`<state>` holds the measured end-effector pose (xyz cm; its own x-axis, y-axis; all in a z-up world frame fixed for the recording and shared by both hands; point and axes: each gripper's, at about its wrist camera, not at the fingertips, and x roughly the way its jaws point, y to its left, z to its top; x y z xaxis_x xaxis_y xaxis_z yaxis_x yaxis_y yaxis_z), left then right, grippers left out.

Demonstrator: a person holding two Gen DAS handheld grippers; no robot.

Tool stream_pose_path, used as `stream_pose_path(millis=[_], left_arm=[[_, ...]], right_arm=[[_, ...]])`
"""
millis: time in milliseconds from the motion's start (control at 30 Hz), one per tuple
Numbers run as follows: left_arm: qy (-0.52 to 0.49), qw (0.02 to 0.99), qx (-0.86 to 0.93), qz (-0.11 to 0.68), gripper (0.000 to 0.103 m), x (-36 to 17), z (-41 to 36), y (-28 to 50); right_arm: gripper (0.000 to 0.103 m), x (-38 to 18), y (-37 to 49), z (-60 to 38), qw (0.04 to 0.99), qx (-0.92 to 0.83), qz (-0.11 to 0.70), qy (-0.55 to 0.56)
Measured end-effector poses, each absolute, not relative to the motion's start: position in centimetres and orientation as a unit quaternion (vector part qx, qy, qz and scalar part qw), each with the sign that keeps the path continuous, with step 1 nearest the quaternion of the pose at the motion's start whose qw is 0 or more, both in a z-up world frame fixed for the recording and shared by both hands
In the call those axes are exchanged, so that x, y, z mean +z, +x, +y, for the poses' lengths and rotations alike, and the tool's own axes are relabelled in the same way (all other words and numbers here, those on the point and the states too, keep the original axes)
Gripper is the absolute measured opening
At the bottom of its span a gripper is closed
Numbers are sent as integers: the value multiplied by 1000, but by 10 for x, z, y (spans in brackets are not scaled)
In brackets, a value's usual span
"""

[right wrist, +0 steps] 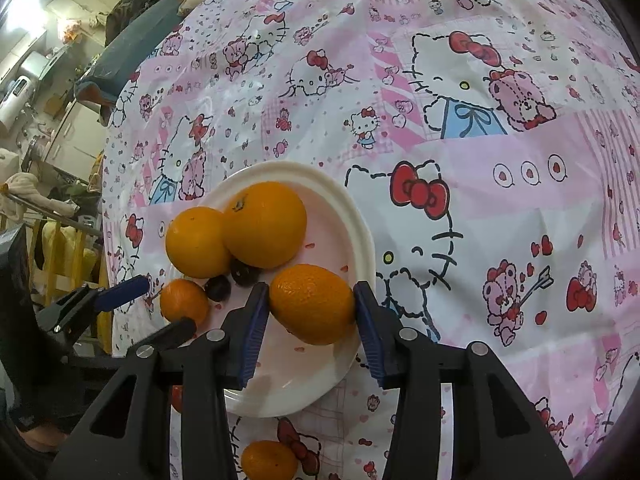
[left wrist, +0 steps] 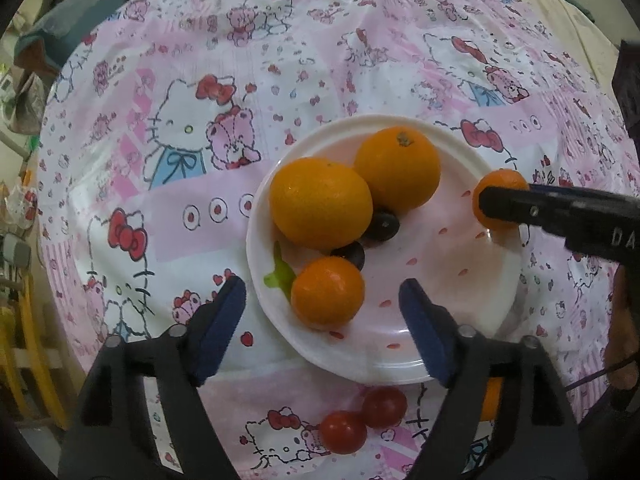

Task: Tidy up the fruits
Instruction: 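Lower both fruits onto the plate and open both grippers, then move both grippers back toward the remaining fruit on the cloth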

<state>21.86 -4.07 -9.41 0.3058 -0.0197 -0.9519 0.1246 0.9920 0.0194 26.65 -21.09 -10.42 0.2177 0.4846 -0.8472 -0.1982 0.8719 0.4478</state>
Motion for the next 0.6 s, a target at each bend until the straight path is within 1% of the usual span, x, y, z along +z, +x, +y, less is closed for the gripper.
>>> stream_pose_path(millis=[33,67,133,300,433,600], left_arm=[[45,809,-44,584,81,-93,-40,218],[44,812,-43,580,81,-91,-40,217],[36,815,-44,577,82,-89,-37,216],[-1,813,-41,580,83,-87,-27,214],[-8,817,-39,576,83,-84,-24,213],[-2,829,-31,558,83,-75,-23,209]], right_arm=[[48,-102,267,-212,772,221,583,126],[60,-101,267,-214,773,223,579,130],[73,-93,266,-216,786,221,562,135],[74,-82,266,-219,799,220,545,128],[74,-77,265,-223,803,218,540,130],[74,-63,259,-218,825,207,520,82]])
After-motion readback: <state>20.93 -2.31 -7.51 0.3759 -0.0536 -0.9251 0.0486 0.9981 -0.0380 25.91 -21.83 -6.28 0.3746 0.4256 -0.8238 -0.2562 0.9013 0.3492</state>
